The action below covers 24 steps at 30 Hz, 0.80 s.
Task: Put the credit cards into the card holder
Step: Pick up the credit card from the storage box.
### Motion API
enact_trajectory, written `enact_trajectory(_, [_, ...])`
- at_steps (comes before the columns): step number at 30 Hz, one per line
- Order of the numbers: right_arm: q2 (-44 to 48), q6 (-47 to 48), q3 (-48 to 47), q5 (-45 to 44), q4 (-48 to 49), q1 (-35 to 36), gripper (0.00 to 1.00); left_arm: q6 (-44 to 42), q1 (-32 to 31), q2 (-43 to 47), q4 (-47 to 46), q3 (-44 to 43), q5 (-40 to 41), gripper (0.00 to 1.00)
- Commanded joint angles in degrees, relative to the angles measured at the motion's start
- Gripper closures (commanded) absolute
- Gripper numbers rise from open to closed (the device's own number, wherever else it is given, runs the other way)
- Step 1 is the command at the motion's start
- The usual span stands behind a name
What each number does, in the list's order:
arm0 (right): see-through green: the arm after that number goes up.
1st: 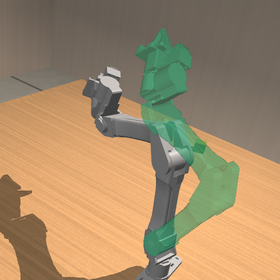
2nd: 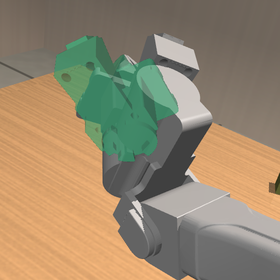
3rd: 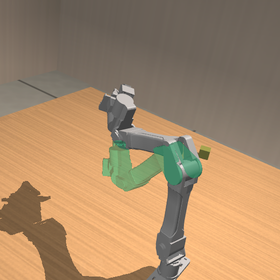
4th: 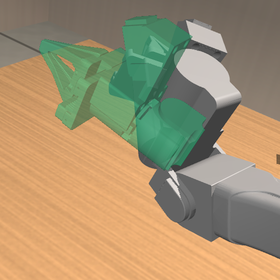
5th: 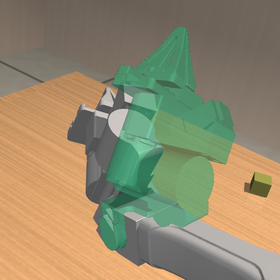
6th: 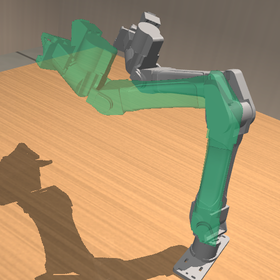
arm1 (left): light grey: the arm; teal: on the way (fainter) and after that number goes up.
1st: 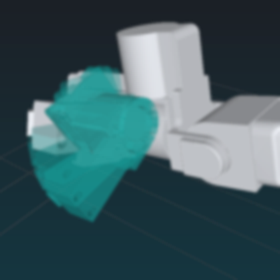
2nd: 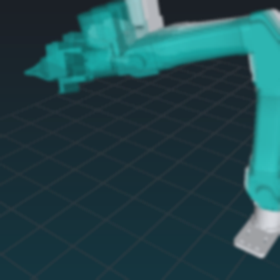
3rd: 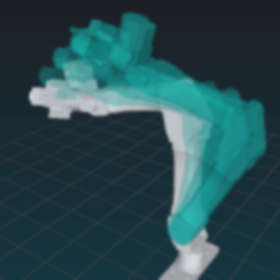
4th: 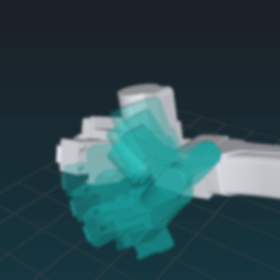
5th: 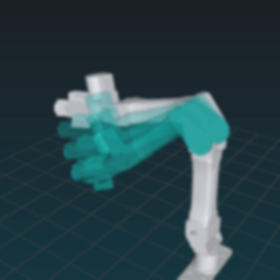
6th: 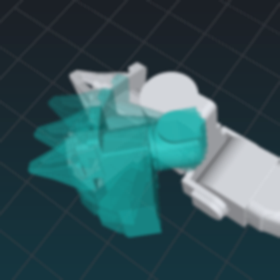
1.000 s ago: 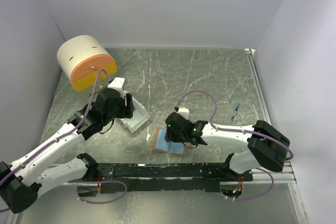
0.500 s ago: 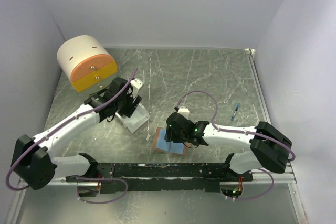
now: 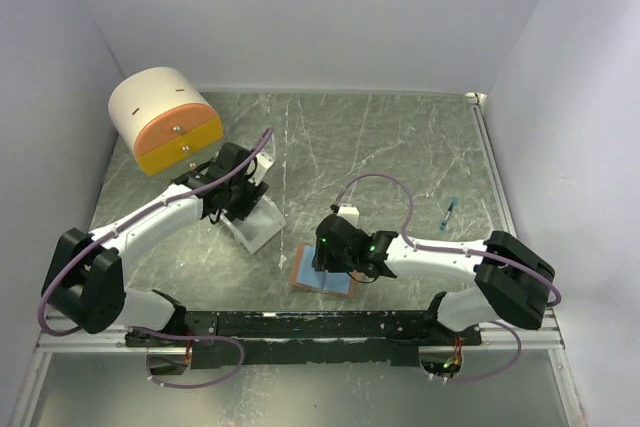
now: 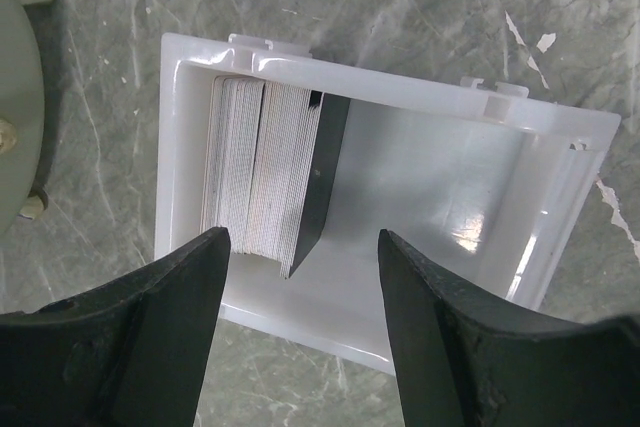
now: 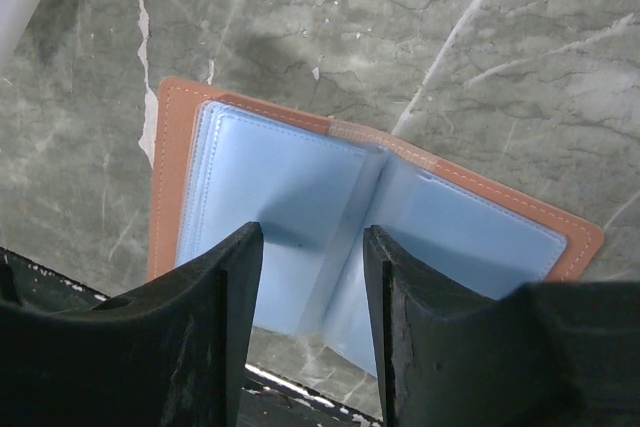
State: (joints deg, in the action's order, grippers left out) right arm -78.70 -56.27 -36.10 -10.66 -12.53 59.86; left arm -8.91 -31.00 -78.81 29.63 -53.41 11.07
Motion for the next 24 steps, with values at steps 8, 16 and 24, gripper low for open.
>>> enact_trajectory(8, [-1.28,1.02,0.06,1.07,3.29,0.82,0.55,-5.17,0.42,-5.46,-3.10,-0.56,-0.23,0.30])
enact_trajectory(16, [-0.95,1.18,-0.29,0.66,3.01,1.00,0.55,-8.01,0.42,-8.57,-4.79,-1.84,3.65,0.30])
enact_trajectory(24, [-1.42,1.66,-0.41,0.61,3.21,0.99,0.55,-8.79,0.41,-10.07,-6.31,-1.17,4.07,0.34])
